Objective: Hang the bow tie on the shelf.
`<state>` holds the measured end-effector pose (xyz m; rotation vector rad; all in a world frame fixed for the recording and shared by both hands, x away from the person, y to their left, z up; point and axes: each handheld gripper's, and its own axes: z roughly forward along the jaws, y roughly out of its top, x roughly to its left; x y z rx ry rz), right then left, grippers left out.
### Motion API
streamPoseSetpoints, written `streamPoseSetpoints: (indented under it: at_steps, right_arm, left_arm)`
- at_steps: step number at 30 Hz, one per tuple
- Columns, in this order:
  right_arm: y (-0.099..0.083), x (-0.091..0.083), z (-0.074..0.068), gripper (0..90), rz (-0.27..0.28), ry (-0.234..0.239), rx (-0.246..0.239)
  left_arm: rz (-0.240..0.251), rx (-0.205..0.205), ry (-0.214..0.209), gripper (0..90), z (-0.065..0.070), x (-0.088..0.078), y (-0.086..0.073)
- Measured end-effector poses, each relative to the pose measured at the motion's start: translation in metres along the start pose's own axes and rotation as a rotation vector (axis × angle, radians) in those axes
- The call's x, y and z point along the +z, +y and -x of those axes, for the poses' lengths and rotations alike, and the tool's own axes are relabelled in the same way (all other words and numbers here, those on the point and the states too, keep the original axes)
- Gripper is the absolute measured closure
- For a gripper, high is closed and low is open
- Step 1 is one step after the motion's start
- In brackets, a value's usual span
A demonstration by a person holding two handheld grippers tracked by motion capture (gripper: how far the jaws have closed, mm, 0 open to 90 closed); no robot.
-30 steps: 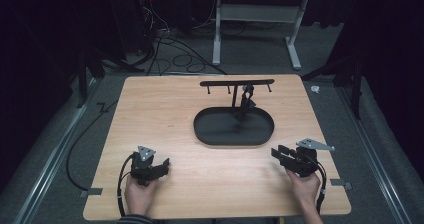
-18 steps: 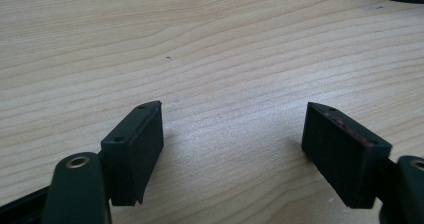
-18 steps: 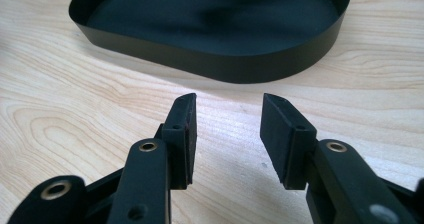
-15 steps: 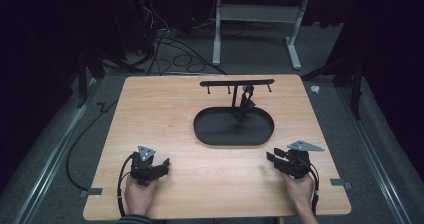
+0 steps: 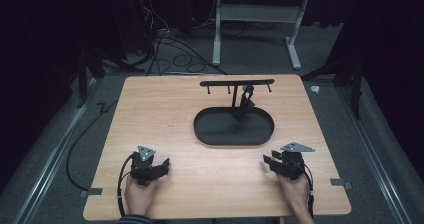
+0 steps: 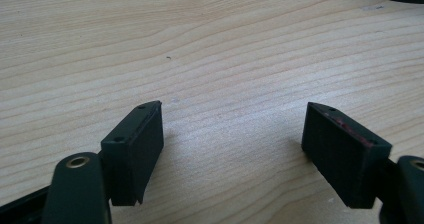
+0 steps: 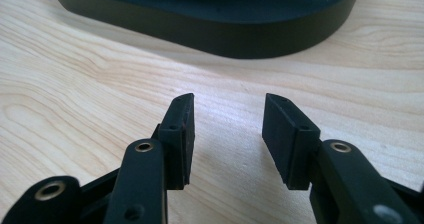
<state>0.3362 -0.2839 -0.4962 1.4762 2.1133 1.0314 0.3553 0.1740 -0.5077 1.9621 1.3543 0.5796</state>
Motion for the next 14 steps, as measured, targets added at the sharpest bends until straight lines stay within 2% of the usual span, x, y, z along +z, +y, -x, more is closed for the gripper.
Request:
streamPoseSetpoints:
  at_steps: [4,6,7,8,9,10,14]
  right_arm:
    - [0.0,0.003,-0.001,55.6,-0.02,-0.011,-0.014]
    - [-0.001,0.005,-0.003,54.8,-0.014,-0.026,-0.043]
    - [-0.001,0.005,-0.003,54.8,-0.014,-0.026,-0.043]
    - [-0.003,0.006,-0.006,53.8,-0.004,-0.046,-0.075]
    - [-0.003,0.006,-0.006,53.8,-0.004,-0.046,-0.075]
    - [-0.003,0.007,-0.01,51.5,-0.011,-0.066,-0.108]
    - [-0.003,0.007,-0.011,49.7,-0.011,-0.063,-0.109]
  left_arm:
    - [0.0,0.0,0.0,25.0,0.0,0.0,0.0]
    - [0.0,0.0,0.0,25.0,0.0,0.0,0.0]
    - [0.0,0.0,0.0,25.0,0.0,0.0,0.0]
    - [-0.001,0.001,0.0,25.0,0.0,0.0,0.0]
    - [-0.001,0.001,0.0,25.0,0.0,0.0,0.0]
    - [0.0,0.0,0.0,25.0,0.0,0.0,0.0]
    - [0.0,0.001,0.0,25.1,0.0,0.0,0.0]
